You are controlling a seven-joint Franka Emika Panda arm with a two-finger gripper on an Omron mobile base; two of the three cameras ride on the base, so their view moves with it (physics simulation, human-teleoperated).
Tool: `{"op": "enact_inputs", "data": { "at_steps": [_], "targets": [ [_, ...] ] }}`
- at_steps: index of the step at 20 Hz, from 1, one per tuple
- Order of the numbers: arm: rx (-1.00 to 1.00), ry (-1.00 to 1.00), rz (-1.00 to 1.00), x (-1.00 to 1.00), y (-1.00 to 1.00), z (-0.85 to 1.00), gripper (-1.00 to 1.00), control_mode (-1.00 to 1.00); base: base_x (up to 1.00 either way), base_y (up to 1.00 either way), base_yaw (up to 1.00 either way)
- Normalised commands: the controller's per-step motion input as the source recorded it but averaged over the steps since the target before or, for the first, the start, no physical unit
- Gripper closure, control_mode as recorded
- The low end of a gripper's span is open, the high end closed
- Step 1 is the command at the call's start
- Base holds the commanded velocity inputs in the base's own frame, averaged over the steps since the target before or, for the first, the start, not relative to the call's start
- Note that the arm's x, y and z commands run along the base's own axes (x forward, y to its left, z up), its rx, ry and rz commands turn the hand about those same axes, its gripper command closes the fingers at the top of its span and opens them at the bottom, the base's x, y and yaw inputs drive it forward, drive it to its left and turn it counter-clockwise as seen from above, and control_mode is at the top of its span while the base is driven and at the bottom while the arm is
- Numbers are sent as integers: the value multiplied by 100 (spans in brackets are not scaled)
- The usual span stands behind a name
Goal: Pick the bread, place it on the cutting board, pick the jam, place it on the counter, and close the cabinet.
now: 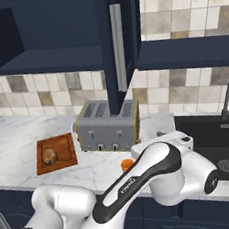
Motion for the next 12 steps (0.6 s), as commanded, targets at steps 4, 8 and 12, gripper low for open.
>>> {"op": "enact_inputs", "data": {
  "at_steps": [4,8,12],
  "targets": [
    [6,0,0,0,-12,26,-100,-100,0,0,0],
    [6,-1,0,0,-16,26,-100,-100,0,0,0],
    [5,-3,0,0,-17,27,-100,-100,0,0,0]
  ]
}}
